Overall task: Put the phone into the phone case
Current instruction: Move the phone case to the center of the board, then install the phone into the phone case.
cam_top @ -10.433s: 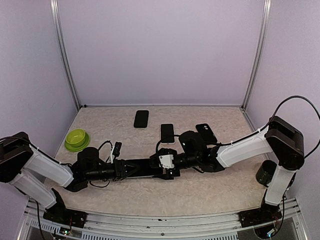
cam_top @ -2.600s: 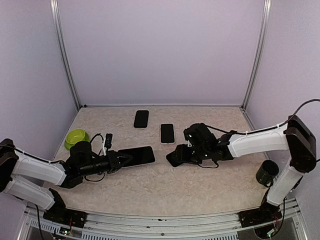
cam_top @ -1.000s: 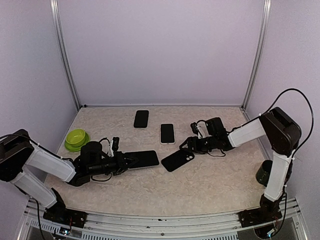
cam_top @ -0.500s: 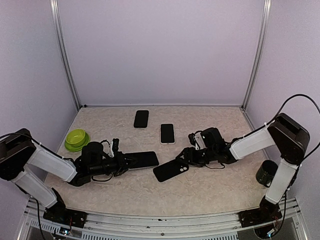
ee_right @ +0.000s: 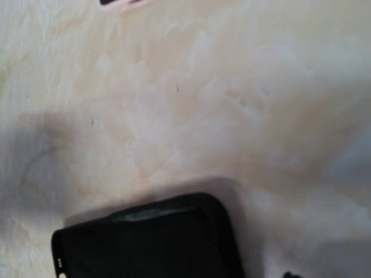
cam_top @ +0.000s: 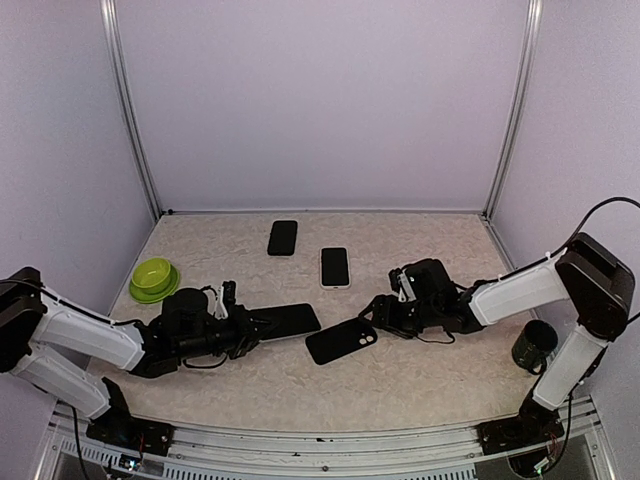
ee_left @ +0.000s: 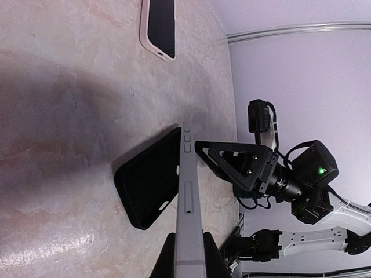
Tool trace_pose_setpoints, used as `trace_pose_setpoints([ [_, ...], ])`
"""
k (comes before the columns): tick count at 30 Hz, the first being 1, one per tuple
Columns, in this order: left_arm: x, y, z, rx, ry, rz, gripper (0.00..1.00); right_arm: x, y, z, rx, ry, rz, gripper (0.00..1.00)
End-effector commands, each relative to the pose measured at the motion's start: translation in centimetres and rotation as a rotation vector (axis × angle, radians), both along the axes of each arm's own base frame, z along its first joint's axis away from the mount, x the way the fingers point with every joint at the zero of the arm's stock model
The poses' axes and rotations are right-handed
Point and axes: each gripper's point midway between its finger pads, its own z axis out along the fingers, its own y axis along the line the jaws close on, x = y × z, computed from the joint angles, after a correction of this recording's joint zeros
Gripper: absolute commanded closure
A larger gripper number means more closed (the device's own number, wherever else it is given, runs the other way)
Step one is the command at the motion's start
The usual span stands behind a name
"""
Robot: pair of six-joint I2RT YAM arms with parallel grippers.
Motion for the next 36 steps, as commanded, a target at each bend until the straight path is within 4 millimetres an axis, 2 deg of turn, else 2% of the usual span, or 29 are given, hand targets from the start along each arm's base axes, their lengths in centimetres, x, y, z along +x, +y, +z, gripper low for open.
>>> trace_pose_setpoints([
  [1, 0.7, -1.9, 2.1, -0.067, -0.015, 0.0, 1.0, 0.3, -0.6, 1.3, -0.014, -0.034, -0.031, 0.28],
  [10, 0.7, -4.6, 1.1, -0.09, 0.034, -0.04, 1.0, 1.6, -2.5, 2.6, -0.093, -0.106, -0.05, 0.15],
  [13, 0.8, -5.4, 1.0, -0.095, 0.042, -0.049, 1.0, 1.8, -3.0, 3.3, -0.103, -0.13, -0.06, 0.14],
  [18, 0.8, -6.8, 1.0, -0.093, 0.05, -0.065, 1.0, 1.9, -3.4, 3.0, -0.117, -0.123, -0.066, 0.14],
  [36, 1.5, -9.6, -1.4, -0.076, 0.125, -0.061, 1.0, 2.5, -1.7, 1.6, -0.091, -0.095, -0.014, 0.17],
])
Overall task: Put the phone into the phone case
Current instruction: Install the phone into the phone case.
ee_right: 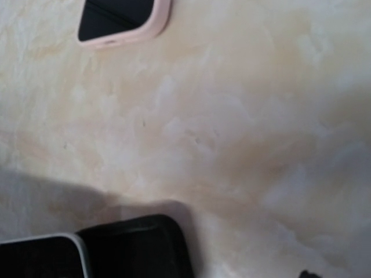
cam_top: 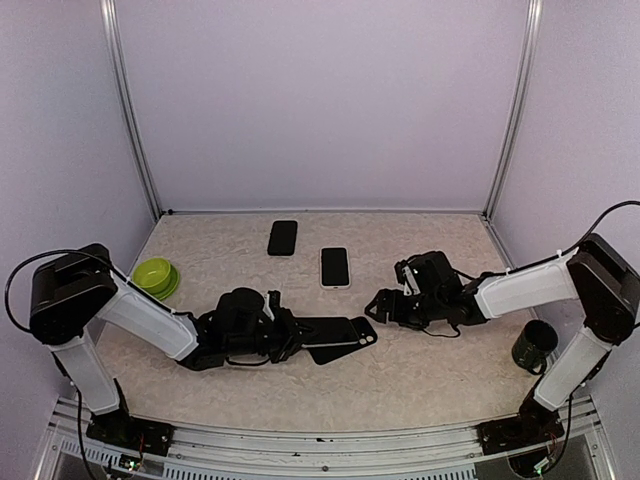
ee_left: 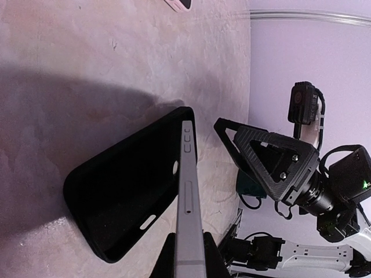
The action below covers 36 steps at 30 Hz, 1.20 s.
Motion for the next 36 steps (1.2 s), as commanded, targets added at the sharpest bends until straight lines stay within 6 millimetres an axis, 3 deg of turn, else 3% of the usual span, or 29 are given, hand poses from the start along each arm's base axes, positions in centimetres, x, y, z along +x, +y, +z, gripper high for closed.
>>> trace_pose_setpoints([
  [1, 0.9, -1.7, 2.3, -0.078, -0.038, 0.001, 1.0, 0.8, 0.9, 0.3, 0.026, -0.014, 0.021, 0.17],
  [26, 1.4, -3.4, 0.4, -0.084, 0.034, -0.005, 1.0, -0.2, 3.2, -2.2, 0.097, 0.059, 0.09, 0.22],
  [36, 1.3, -3.0, -1.1, -0.043, 0.099, 0.027, 1.0, -0.7, 3.9, -2.5, 0.087, 0.065, 0.096, 0.22],
])
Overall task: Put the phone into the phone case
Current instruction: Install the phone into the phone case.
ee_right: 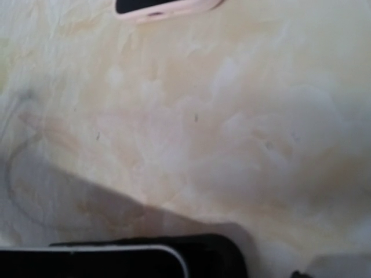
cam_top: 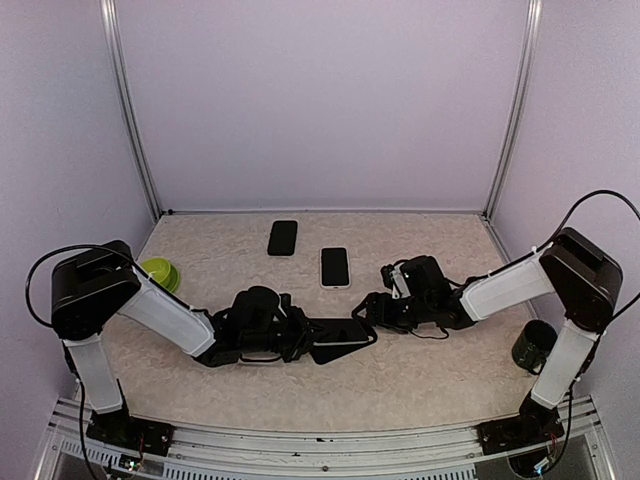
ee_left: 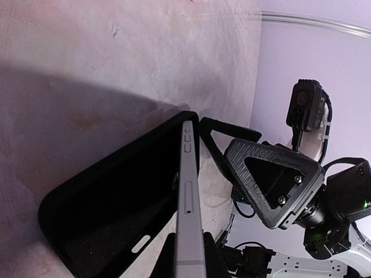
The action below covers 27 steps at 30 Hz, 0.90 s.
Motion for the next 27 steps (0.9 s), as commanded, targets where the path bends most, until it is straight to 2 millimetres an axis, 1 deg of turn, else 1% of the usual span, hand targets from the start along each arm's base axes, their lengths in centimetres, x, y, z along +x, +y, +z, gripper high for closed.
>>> trace_pose_setpoints([
  [1, 0.1, -0.6, 0.1, -0.017, 0.018, 0.015, 1.0, -0.7, 0.4, -1.0, -0.023, 0.032, 0.006, 0.23],
  [12, 0.2, -0.4, -1.7, -0.02, 0.03, 0.024, 1.0, -1.7, 1.2, -1.5, -0.012, 0.061, 0.023, 0.23],
  [27, 0.3, 0.0, -4.4, 0.052, 0.035, 0.028, 1.0, -2.6, 1.7, -1.5, 0.006, 0.08, 0.041, 0.24],
])
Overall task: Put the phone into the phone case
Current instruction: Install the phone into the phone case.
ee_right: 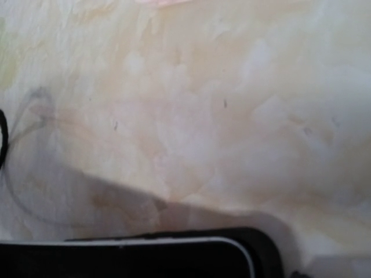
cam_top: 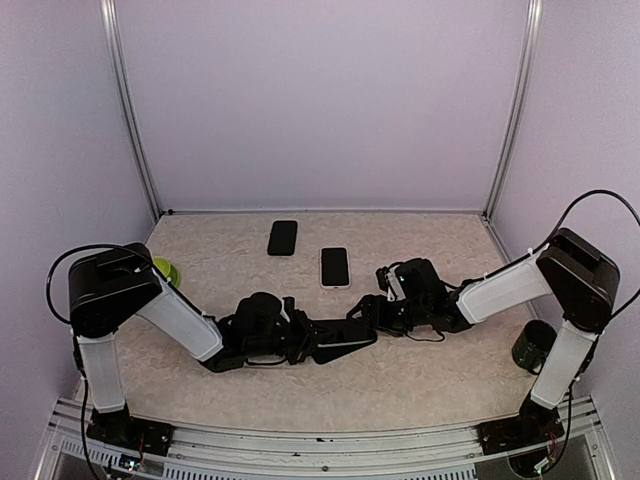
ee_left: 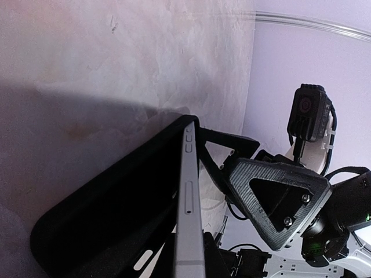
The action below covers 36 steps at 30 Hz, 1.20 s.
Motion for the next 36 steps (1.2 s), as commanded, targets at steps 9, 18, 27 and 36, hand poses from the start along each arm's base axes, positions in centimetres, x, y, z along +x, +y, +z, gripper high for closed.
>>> trace_pose_setpoints([
  [9, -0.4, 0.7, -4.5, 0.124, 0.049, 0.006, 1.0, -2.2, 0.9, -1.5, -0.001, 0.075, 0.047, 0.24],
  [18, -0.3, 0.5, -5.2, 0.123, 0.049, 0.008, 1.0, -2.8, 1.2, -1.3, 0.007, 0.083, 0.05, 0.24],
  [27, -0.7, 0.1, -4.9, 0.075, 0.062, -0.009, 1.0, -3.2, 1.5, -0.5, 0.028, 0.076, 0.045, 0.25],
  [36, -0.9, 0.5, -4.7, 0.051, 0.071, 0.004, 1.0, -3.4, 1.5, -0.3, 0.03, 0.07, 0.023, 0.25],
])
